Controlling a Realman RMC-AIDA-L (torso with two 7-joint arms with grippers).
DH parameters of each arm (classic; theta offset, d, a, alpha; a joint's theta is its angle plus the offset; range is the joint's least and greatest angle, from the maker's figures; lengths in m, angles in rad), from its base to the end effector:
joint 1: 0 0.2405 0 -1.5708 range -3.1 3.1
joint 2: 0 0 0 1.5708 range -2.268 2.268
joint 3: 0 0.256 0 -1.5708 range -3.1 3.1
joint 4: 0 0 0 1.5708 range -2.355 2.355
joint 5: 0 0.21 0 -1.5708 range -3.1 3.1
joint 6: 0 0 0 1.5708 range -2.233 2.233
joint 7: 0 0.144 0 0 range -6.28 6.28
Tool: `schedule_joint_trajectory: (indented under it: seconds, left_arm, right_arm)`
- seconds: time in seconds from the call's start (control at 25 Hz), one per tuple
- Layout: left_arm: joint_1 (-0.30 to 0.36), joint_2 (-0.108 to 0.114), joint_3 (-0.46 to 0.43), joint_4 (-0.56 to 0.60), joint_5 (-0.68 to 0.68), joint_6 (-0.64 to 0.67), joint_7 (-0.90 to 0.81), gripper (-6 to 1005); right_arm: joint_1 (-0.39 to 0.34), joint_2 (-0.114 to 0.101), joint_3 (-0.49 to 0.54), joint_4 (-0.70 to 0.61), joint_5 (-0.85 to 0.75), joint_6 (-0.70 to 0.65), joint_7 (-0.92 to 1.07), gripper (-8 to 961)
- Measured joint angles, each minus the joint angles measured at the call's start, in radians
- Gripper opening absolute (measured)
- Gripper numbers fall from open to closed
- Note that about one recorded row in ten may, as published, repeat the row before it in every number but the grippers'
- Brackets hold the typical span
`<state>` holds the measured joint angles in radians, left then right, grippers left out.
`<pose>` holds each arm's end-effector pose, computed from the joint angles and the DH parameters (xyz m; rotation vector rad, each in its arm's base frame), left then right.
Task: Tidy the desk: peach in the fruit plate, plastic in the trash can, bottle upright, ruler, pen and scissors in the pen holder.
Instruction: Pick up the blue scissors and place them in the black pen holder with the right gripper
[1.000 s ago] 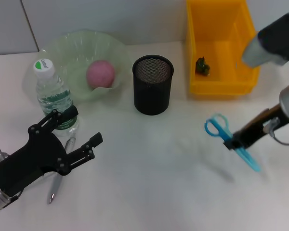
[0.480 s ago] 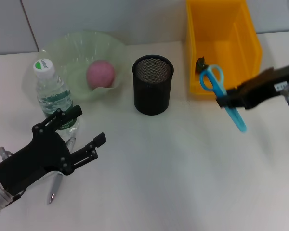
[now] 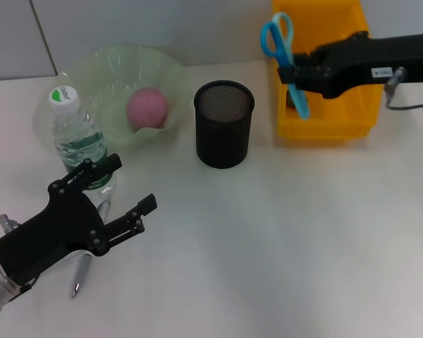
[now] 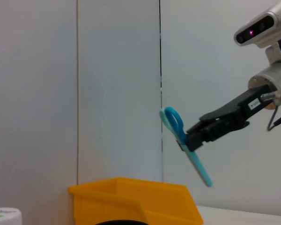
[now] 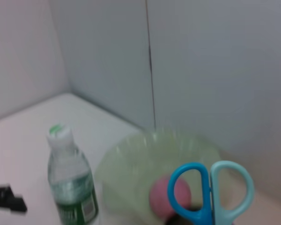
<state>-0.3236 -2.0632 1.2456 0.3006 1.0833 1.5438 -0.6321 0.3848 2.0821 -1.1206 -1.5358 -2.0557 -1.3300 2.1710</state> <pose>-0.2807 0.2647 -0.0379 -2.3668 -0.2482 -1.0463 0.1618 0.3586 0.0738 -2.5004 0.6036 0.3924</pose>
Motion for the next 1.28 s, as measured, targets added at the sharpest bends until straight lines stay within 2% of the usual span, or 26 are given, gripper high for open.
schedule_joint_trajectory:
  seconds: [0.28, 0.84, 1.28]
  left_arm:
    - [0.0, 0.0, 0.001, -0.001, 0.0, 0.0, 0.0, 796]
    - [0.0, 0.0, 0.002, -0.002, 0.001, -0.003, -0.01, 794]
    - [0.0, 0.0, 0.002, -0.002, 0.003, -0.003, -0.011, 792]
  right_arm:
    - [0.024, -0.002, 0.006, 0.222, 0.23, 0.13, -0.283, 228]
    - [0.093, 0.001, 0.003, 0.615, 0.626, 0.234, -0.846, 227]
    - [0.196, 0.002, 0.003, 0.935, 0.785, 0.257, -1.158, 227]
